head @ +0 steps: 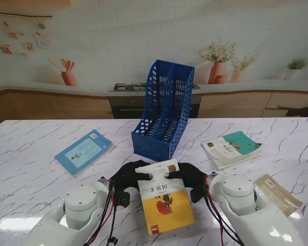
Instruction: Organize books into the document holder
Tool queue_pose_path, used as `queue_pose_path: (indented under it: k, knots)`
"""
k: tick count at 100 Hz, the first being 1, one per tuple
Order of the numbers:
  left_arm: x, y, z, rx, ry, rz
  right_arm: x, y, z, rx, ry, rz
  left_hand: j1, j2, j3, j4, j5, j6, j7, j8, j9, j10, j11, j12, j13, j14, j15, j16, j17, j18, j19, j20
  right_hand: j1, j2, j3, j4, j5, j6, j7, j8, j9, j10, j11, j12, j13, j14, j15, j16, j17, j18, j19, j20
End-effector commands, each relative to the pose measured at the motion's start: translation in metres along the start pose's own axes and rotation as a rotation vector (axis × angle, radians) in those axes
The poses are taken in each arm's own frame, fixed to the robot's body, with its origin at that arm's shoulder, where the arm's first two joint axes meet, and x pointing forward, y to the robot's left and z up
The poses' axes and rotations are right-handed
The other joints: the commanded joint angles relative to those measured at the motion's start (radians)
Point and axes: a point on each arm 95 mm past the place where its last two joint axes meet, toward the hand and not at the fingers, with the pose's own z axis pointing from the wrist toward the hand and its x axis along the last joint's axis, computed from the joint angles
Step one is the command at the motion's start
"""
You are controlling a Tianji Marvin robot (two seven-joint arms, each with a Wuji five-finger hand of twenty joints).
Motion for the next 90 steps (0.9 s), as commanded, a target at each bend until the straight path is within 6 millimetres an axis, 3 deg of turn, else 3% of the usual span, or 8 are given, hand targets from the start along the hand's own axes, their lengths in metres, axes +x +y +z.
queue_pose_path:
  k: [1, 6, 13, 27, 35, 64, 90]
  knots:
    - [0.01, 0.001, -0.006, -0.035, 0.048, 0.022, 0.006, -0.007, -0.005, 0.01, 0.03, 0.006, 0.005, 0.105, -0.011, 0.087, -0.006, 0.027, -0.112, -0.071, -0.058, -0.03, 0.04, -0.107, -0.075, 0.042, -0.084, -0.056, -0.114, 0.03, -0.087, 0.071, 0.12, 0.16, 0.226, 0.039, 0.128, -0.169, 0.102, 0.123, -0.019, -0.032, 0.081, 0.071, 0.056, -0.096, 0.276, 0.126, 0.052, 0.19, 0.077, 0.046]
    - [0.013, 0.0, -0.01, -0.037, 0.059, 0.044, 0.011, -0.009, -0.009, 0.007, 0.039, 0.014, -0.016, 0.13, -0.041, 0.098, -0.001, 0.039, -0.194, -0.114, -0.094, -0.034, 0.019, -0.13, -0.136, 0.049, -0.155, -0.097, -0.199, 0.045, -0.155, 0.065, 0.122, 0.168, 0.246, 0.036, 0.136, -0.172, 0.132, 0.168, -0.03, -0.029, 0.106, 0.113, 0.061, -0.1, 0.328, 0.148, 0.069, 0.184, 0.103, 0.074]
    - [0.017, -0.001, -0.016, -0.033, 0.076, 0.079, 0.015, -0.01, -0.015, -0.009, 0.044, 0.013, -0.037, 0.126, -0.097, 0.084, -0.006, 0.044, -0.261, -0.15, -0.142, -0.028, -0.017, -0.148, -0.202, 0.055, -0.232, -0.139, -0.279, 0.056, -0.229, 0.046, 0.133, 0.173, 0.255, 0.029, 0.146, -0.179, 0.17, 0.202, -0.035, -0.028, 0.125, 0.142, 0.077, -0.11, 0.37, 0.164, 0.101, 0.178, 0.128, 0.097]
    - [0.026, -0.004, -0.027, -0.028, 0.117, 0.095, 0.025, -0.01, -0.025, -0.032, 0.1, -0.018, -0.073, 0.135, -0.234, 0.07, -0.026, 0.049, -0.374, -0.198, -0.26, -0.031, -0.103, -0.19, -0.365, 0.067, -0.419, -0.24, -0.472, 0.075, -0.464, -0.079, 0.146, 0.18, 0.261, 0.02, 0.156, -0.203, 0.231, 0.24, -0.043, -0.033, 0.146, 0.171, 0.089, -0.125, 0.407, 0.181, 0.145, 0.172, 0.149, 0.114]
    - [0.031, -0.008, -0.032, -0.019, 0.13, 0.114, 0.031, -0.008, -0.031, -0.04, 0.128, -0.045, -0.079, 0.143, -0.287, 0.069, -0.031, 0.048, -0.409, -0.209, -0.281, -0.036, -0.129, -0.199, -0.402, 0.07, -0.478, -0.268, -0.525, 0.077, -0.559, -0.138, 0.152, 0.186, 0.261, 0.016, 0.163, -0.199, 0.254, 0.251, -0.048, -0.033, 0.153, 0.18, 0.09, -0.13, 0.421, 0.189, 0.156, 0.169, 0.157, 0.12]
    - [0.061, -0.027, -0.037, 0.005, 0.21, 0.274, 0.046, 0.002, -0.049, -0.064, 0.209, -0.267, -0.124, 0.13, -0.378, 0.059, -0.015, 0.024, -0.449, -0.216, -0.302, -0.045, -0.168, -0.212, -0.42, 0.059, -0.535, -0.289, -0.554, 0.112, -0.661, -0.173, 0.166, 0.216, 0.244, 0.006, 0.185, -0.229, 0.305, 0.28, -0.059, -0.049, 0.164, 0.212, 0.088, -0.142, 0.458, 0.218, 0.164, 0.156, 0.167, 0.136]
    - [0.091, -0.025, -0.022, -0.056, 0.29, 0.348, 0.053, 0.01, -0.065, -0.113, 0.246, -0.34, -0.166, 0.115, -0.387, 0.05, -0.015, 0.008, -0.476, -0.217, -0.324, -0.043, -0.205, -0.228, -0.453, 0.058, -0.58, -0.315, -0.599, 0.114, -0.807, -0.185, 0.177, 0.232, 0.225, 0.002, 0.191, -0.252, 0.326, 0.294, -0.068, -0.053, 0.163, 0.237, 0.077, -0.141, 0.48, 0.241, 0.145, 0.155, 0.169, 0.155]
